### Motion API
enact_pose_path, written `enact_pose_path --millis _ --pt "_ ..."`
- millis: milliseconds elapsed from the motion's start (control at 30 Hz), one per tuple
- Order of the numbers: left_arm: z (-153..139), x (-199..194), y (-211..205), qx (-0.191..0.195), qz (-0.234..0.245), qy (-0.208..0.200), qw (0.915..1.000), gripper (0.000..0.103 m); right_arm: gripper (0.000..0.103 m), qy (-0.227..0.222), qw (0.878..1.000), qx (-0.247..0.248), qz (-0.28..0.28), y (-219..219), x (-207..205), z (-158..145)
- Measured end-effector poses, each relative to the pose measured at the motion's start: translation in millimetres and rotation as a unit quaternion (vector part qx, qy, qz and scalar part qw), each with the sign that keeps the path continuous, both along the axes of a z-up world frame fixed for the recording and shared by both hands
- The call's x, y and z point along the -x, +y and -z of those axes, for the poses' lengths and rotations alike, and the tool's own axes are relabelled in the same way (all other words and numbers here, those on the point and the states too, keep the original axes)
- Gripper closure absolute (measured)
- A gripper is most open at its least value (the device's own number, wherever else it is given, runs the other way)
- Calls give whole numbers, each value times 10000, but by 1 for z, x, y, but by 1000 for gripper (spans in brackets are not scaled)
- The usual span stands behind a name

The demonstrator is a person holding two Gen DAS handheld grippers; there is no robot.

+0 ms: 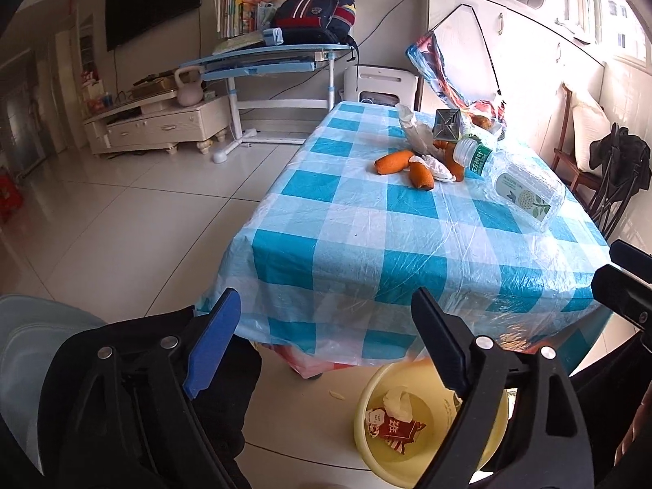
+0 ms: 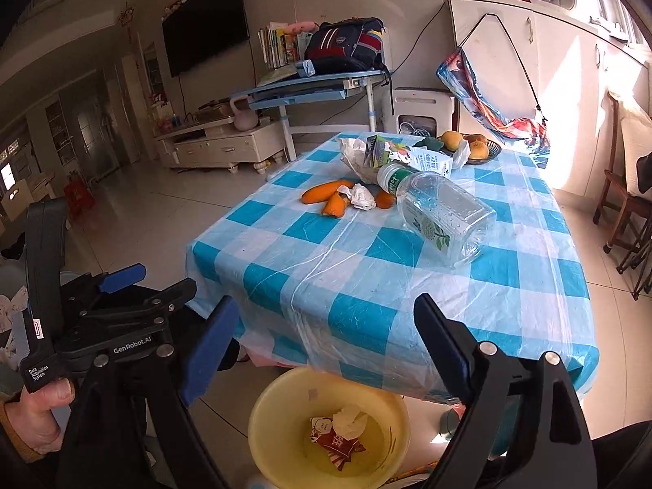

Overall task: Collect trash
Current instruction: 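Move both tools back over the table toward the remaining trash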

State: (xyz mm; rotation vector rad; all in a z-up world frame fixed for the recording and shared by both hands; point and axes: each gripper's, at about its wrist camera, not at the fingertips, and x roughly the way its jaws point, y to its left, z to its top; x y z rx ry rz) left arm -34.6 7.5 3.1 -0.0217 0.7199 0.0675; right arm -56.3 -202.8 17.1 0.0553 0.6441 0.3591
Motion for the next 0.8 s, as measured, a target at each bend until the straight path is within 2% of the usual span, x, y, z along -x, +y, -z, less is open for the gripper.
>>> enact_pose_path --millis 133,367,800 --pt "-1 1 12 112 -235 -58 9996 16 18 30 9999 -50 87 1 -1 0" --pt "-1 0 22 306 -440 -79 9985 16 16 108 9999 -15 30 7 -6 3" --pt "3 -1 10 136 -320 -74 9994 15 16 144 9997 -29 -184 11 -20 -5"
